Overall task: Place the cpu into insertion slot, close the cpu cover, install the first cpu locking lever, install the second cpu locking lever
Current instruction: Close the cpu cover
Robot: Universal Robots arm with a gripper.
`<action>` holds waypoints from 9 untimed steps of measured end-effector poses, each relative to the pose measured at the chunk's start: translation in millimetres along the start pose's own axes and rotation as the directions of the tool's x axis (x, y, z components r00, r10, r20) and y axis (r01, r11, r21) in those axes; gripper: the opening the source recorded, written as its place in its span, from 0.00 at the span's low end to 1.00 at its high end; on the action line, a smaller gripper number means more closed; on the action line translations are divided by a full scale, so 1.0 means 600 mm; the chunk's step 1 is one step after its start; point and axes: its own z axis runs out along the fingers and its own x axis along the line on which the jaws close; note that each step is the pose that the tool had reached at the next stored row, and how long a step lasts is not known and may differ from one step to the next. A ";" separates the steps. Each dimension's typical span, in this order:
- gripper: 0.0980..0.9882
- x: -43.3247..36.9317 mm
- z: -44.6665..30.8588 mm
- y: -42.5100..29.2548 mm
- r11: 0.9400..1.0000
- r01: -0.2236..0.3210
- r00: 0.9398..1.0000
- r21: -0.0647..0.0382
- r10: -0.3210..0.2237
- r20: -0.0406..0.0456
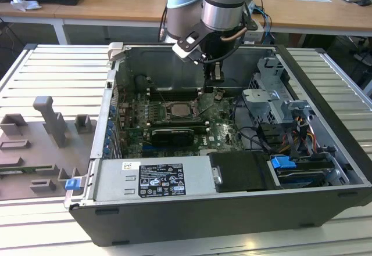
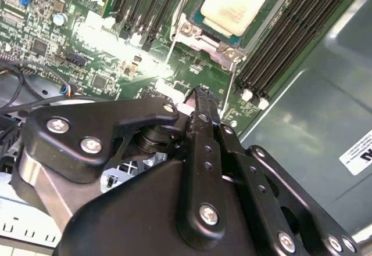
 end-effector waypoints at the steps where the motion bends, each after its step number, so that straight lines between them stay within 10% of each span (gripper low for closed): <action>1: 0.01 0.000 0.000 0.004 1.000 0.000 1.000 0.000 0.000 0.001; 9: 0.01 0.000 0.006 0.033 1.000 0.022 1.000 0.001 -0.022 0.002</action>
